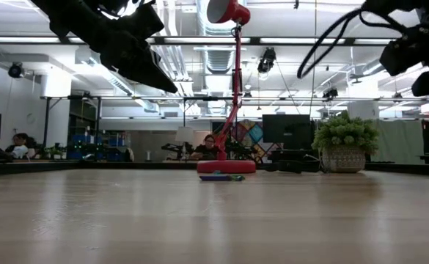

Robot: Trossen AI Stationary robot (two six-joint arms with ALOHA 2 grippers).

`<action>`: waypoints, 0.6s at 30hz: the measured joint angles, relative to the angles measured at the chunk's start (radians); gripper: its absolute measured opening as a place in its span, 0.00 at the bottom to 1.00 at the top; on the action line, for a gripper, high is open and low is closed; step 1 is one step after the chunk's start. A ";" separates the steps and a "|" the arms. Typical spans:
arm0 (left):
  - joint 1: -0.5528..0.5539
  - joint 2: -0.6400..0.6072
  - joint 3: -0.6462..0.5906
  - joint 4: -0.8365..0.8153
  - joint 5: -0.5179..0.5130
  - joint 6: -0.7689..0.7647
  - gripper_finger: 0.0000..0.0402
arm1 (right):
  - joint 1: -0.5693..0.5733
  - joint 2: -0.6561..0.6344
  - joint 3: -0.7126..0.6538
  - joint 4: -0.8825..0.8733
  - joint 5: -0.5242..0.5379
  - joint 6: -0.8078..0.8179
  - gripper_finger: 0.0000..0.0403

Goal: Pick and place office supplies into organizer
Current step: Put the pink eraser into the black desk organizer

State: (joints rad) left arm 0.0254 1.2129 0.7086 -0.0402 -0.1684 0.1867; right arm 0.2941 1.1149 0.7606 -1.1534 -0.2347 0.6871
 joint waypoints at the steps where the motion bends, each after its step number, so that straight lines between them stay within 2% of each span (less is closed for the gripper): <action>1: 0.000 0.000 0.000 0.000 0.000 0.000 0.06 | 0.001 0.000 -0.006 0.000 0.000 0.018 0.09; 10: 0.001 0.000 0.000 0.003 0.000 0.000 0.06 | 0.003 0.000 -0.079 0.010 -0.036 0.123 0.09; 18: 0.001 0.000 0.000 0.003 0.000 0.000 0.06 | 0.003 0.000 -0.111 0.066 -0.036 0.133 0.09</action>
State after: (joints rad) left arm 0.0261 1.2129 0.7082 -0.0372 -0.1688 0.1864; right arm 0.2966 1.1149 0.6497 -1.0878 -0.2709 0.8200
